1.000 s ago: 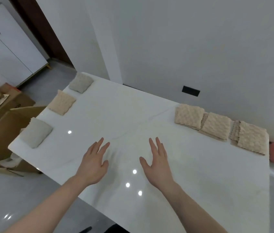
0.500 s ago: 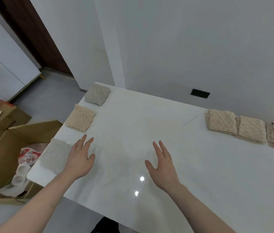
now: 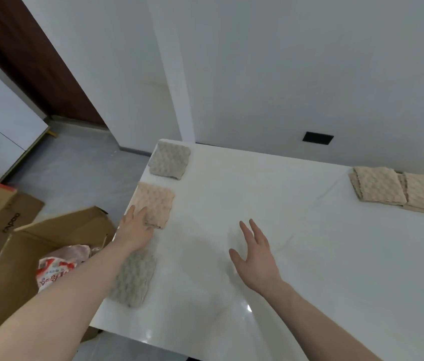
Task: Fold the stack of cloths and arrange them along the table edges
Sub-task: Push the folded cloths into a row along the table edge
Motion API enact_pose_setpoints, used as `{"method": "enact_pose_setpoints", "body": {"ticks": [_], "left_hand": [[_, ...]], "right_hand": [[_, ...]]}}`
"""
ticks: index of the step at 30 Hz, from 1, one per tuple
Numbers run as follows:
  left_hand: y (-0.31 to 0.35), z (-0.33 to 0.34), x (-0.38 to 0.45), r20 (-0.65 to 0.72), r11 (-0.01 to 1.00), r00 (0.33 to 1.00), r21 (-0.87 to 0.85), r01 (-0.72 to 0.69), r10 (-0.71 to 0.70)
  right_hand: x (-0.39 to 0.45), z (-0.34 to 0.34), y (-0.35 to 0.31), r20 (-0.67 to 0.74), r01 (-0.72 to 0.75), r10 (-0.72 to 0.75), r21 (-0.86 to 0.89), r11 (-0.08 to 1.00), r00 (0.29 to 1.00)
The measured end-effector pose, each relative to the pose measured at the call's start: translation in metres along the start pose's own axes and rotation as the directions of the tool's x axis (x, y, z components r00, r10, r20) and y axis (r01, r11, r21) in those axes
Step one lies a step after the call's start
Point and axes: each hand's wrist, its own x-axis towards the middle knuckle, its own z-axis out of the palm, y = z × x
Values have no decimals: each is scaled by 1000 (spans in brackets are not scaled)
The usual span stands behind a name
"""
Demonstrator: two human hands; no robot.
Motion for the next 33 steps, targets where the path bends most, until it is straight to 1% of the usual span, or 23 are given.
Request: {"method": "enact_pose_setpoints", "body": {"ticks": [2, 7, 11, 15, 18, 21, 25, 29, 30, 31, 33], "left_hand": [[-1, -3, 6, 25, 1000, 999, 11, 23, -24], [4, -14, 32, 12, 1000, 1000, -13, 26, -26], [-8, -12, 65, 60, 999, 998, -18, 33, -32], [-16, -8, 85, 128, 997, 991, -69, 45, -36], [-17, -3, 88, 140, 998, 990, -55, -11, 18], [-10, 7, 83, 151, 992, 981, -63, -112, 120], [21, 27, 72, 171, 963, 952, -136, -232, 253], [56, 35, 77, 200, 940, 919, -110, -324, 340], [60, 34, 81, 196, 939, 919, -105, -327, 342], [63, 30, 86, 156, 941, 928, -92, -327, 338], [62, 17, 101, -25, 952, 953, -50, -302, 301]], "right_hand": [[7, 2, -2, -1, 15, -15, -15, 1000, 1000], [29, 11, 1, -11, 44, -45, -74, 996, 999], [43, 20, 6, -22, 15, -17, -101, 995, 1000], [56, 28, 7, -33, -7, 3, -128, 992, 999], [63, 39, 0, -44, -32, 26, -123, 992, 999], [71, 52, -14, -41, -48, 43, -114, 992, 998], [84, 73, -32, -14, -16, 14, -172, 985, 1000], [107, 93, -40, 28, 29, -23, -248, 968, 999], [113, 99, -41, 41, 38, -28, -264, 964, 999], [120, 105, -43, 55, 44, -30, -278, 960, 998], [130, 116, -47, 96, 52, -24, -293, 955, 995]]}}
